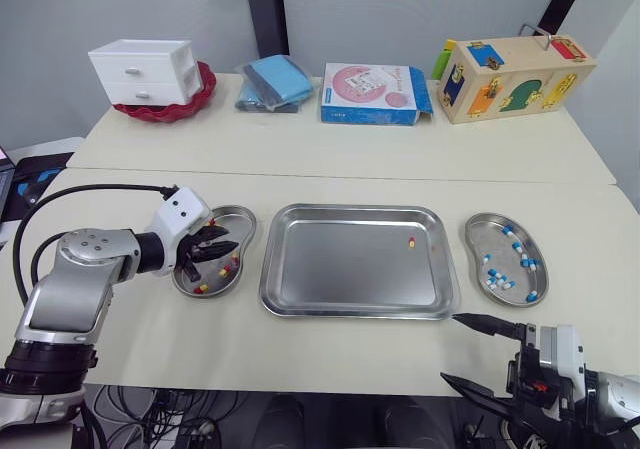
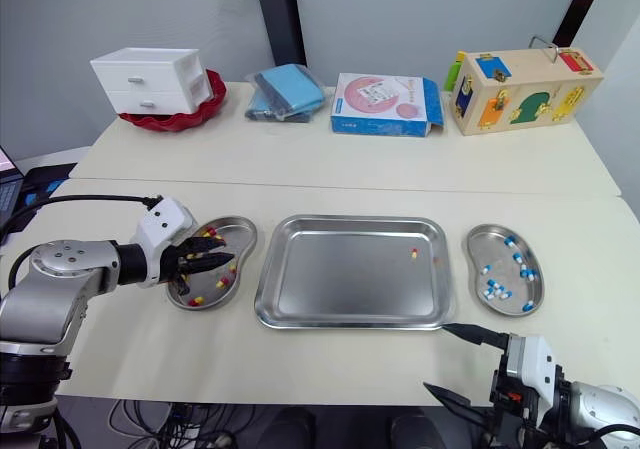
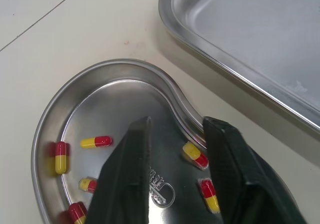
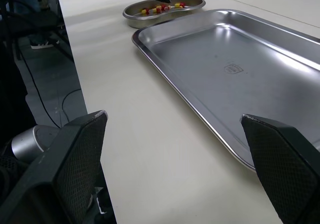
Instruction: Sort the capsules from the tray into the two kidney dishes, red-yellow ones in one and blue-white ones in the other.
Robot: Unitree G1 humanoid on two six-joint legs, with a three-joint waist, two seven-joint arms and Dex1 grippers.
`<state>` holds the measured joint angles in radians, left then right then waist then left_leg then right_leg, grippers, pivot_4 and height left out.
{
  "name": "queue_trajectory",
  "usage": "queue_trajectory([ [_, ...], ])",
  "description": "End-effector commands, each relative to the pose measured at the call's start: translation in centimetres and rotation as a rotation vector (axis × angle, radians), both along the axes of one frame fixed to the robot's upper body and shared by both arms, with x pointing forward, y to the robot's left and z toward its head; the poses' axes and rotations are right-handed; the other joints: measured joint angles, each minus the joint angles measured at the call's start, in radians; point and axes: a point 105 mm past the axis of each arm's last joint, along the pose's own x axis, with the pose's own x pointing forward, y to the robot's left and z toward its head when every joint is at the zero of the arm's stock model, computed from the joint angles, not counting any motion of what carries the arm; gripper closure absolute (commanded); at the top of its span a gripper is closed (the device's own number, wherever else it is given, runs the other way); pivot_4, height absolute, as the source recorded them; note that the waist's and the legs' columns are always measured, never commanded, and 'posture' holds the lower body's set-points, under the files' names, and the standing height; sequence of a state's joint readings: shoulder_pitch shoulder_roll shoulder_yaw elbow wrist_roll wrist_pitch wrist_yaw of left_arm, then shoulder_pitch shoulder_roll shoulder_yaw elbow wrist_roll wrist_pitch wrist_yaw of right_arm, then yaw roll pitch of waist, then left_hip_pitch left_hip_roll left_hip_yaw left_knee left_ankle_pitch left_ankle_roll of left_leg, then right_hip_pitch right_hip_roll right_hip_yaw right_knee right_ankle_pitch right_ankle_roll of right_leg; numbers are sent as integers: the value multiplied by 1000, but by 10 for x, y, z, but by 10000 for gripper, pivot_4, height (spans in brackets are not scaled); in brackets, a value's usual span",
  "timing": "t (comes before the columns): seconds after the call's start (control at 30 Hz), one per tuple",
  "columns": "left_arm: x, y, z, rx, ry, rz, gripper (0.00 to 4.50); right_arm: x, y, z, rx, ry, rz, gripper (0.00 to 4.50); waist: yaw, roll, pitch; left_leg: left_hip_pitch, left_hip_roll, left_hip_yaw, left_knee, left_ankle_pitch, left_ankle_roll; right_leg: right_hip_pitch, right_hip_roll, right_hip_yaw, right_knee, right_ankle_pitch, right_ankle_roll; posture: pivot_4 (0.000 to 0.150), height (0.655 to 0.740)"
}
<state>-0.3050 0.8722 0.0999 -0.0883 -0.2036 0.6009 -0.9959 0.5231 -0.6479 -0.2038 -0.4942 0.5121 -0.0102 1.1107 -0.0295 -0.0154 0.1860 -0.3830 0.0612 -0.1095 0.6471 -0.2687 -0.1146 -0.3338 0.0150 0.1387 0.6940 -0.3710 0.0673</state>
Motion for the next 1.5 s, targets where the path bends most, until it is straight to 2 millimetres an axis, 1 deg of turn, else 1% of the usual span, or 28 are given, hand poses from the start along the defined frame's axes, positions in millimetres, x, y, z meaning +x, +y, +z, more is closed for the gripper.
queue_trajectory([
  [0.03, 0, 5, 15, 6, -42, 1, 15902, -1, 0, 2, -1, -10, 3, 0, 0, 0, 0, 0, 0, 0, 0, 0, 0, 0, 0, 0, 0, 0, 0, 1500, 7400],
  [0.13, 0, 6, 16, 3, -41, 3, 5885, -1, 1, 2, -2, -8, 1, 0, 0, 0, 0, 0, 0, 0, 0, 0, 0, 0, 0, 0, 0, 0, 0, 1500, 7400],
  [0.2, 1, 7, 16, -2, -41, 5, 225, -1, 1, 2, -2, -8, -1, 0, 0, 0, 0, 0, 0, 0, 0, 0, 0, 0, 0, 0, 0, 0, 0, 1500, 7400],
  [0.33, 3, 6, 19, -33, -43, 1, 225, 0, -1, 1, -4, -4, -16, 0, 0, 0, 0, 0, 0, 0, 0, 0, 0, 0, 0, 0, 0, 0, 0, 1500, 7400],
  [0.47, 3, 6, 34, -160, -50, 4, 225, 0, -3, 0, -5, 4, -29, 0, 0, 0, 0, 0, 0, 0, 0, 0, 0, 0, 0, 0, 0, 0, 0, 1500, 7400],
  [0.57, 5, 21, 50, -228, -76, 53, 225, 0, -3, -1, -7, 11, -37, 0, -1, 0, 0, 0, 0, 0, 0, 0, 0, 0, 0, 0, 0, 0, 0, 1500, 7400],
  [0.63, 6, 33, 54, -241, -90, 99, 225, 0, -3, -2, -15, 15, -35, 0, -2, 0, 0, 0, 0, 0, 0, 0, 0, 0, 0, 0, 0, 0, 0, 1500, 7400],
  [0.73, 8, 78, 53, -264, -123, 257, 225, 0, -4, -4, -35, 50, -37, 0, -6, 0, 0, 0, 0, 0, 0, 0, 0, 0, 0, 0, 0, 0, 0, 1500, 7400],
  [0.77, 8, 88, 53, -264, -132, 292, 225, 0, -5, -4, -40, 55, -38, 0, -7, 0, 0, 1, 0, 0, -1, 0, 0, -1, 0, 0, 0, 0, 0, 1500, 7400],
  [0.8, 8, 99, 51, -250, -142, 327, 225, 1, -5, -4, -41, 54, -41, 0, -6, 0, 0, 1, 0, 0, -1, 0, 0, -1, 0, 0, 1, 0, 0, 1500, 7400],
  [0.9, 3, 147, 43, -180, -192, 494, 225, 5, -6, -1, -34, 11, -70, 0, -5, 0, 0, 1, 0, 0, 0, 0, 0, -1, 0, 0, 1, 0, 0, 1500, 7400],
  [0.93, 1, 158, 42, -168, -204, 528, 225, 6, -7, -1, -38, 4, -78, 0, -6, 0, 0, 0, 0, 0, -1, 0, 0, -1, 0, 0, 1, 0, 0, 1500, 7400],
  [1.0, -1, 169, 42, -159, -223, 564, 225, 7, -7, -1, -34, 4, -83, 0, -5, 0, 0, 0, 0, 0, -1, 0, 0, -1, 0, 0, 1, 0, 0, 1500, 7400],
  [1.1, -3, 179, 40, -154, -238, 596, 225, 8, -7, 1, -27, -9, -94, 0, 1, -1, 0, 0, 0, 0, 0, 0, 0, -1, 0, -1, 1, 0, 0, 1500, 7400],
  [1.17, -4, 182, 38, -151, -235, 600, 225, 8, -8, 1, -26, -16, -100, 0, 2, -1, 0, 0, 0, 0, 0, 0, 0, -1, 0, -1, 2, 0, 0, 1500, 7400],
  [1.5, -2, 179, 33, -140, -225, 584, 225, 8, -12, 0, -26, -33, -108, 0, -3, -1, 0, 0, 1, 0, 0, 0, 0, -1, 0, -1, 3, 0, 0, 1500, 7400],
])
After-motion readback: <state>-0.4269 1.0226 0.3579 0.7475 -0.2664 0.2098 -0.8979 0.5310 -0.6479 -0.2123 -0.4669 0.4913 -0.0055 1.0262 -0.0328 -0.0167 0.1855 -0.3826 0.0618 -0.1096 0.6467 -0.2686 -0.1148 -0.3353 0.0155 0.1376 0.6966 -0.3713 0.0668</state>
